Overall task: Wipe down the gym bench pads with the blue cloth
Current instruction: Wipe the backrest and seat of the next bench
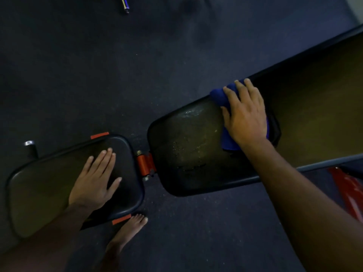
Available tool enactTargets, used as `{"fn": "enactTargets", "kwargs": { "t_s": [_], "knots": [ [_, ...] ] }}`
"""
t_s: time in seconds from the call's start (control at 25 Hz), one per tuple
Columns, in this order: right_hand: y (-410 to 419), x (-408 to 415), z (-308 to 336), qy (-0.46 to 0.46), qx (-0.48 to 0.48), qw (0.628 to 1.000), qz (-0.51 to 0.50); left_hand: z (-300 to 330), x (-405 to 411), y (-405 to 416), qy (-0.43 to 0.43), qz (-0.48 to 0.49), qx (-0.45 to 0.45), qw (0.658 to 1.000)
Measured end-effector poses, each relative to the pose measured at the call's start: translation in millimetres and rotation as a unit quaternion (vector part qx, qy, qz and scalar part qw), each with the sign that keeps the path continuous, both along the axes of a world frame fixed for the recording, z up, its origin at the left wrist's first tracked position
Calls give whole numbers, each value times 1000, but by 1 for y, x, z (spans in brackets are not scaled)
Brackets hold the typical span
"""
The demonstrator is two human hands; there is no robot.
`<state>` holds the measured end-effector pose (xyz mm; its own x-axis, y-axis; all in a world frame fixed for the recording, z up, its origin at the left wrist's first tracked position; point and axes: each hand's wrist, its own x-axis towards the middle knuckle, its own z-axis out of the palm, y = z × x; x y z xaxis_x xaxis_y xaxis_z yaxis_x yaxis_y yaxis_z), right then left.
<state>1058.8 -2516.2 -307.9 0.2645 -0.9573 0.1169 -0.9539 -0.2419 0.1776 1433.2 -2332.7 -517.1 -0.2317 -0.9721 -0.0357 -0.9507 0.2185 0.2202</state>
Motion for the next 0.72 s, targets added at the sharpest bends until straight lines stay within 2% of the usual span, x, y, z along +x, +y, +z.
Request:
{"fn": "enactTargets", "kwargs": {
  "t_s": [0.12,0.28,0.36,0.44,0.56,0.64,0.72],
  "knots": [
    [5,31,-30,1,-8,1000,9,4,-5,-3,-12,9,8,1000],
    [19,77,-66,12,50,997,60,0,-1,1,-26,5,11,1000],
    [20,87,-64,9,95,989,110,-1,-1,2,-26,9,13,1000],
    [17,84,-40,-23,97,987,128,-3,0,4,-22,13,14,1000],
    [2,42,18,-59,3,995,84,1,-2,0,-18,13,13,1000],
    [-16,4,37,-18,-2,999,32,4,-3,0,-12,16,23,1000],
    [-21,-8,26,1,4,1000,-9,4,-4,3,-17,12,24,999]
  ]
}}
